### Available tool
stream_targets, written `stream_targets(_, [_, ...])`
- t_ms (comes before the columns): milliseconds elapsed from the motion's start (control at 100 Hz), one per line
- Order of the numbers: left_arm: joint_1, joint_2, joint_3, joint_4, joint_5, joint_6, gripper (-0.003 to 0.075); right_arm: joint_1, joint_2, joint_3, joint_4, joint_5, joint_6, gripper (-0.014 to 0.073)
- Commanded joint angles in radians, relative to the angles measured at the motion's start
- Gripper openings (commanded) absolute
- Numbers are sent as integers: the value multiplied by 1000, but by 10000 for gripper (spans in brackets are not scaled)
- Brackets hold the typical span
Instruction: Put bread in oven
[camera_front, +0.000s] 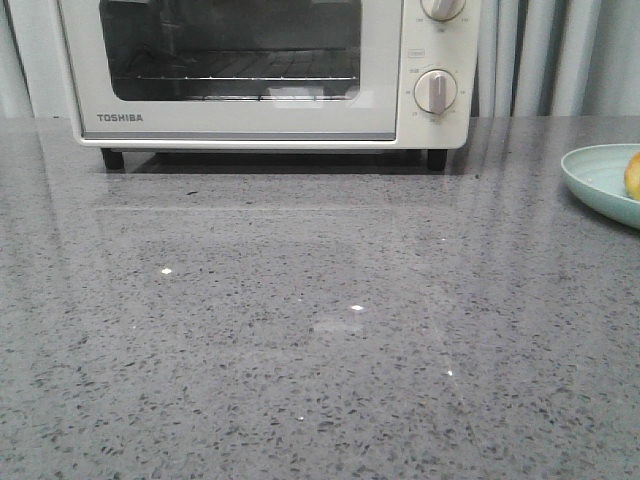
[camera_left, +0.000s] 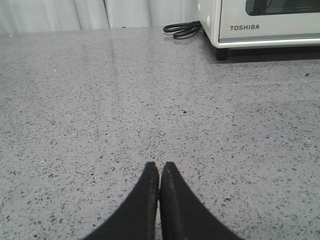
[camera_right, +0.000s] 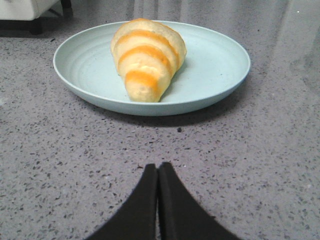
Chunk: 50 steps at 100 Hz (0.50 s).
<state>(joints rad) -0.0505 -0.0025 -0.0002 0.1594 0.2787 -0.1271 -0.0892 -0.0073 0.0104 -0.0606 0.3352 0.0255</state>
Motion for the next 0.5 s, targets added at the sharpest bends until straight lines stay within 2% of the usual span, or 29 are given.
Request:
stream_targets(0, [-9, -27, 24, 3, -82, -3, -21, -1, -21, 25, 2, -23, -1, -57])
stream_targets(490, [-9, -27, 24, 3, -108, -3, -21, -1, -21, 25, 2, -15, -1, -57])
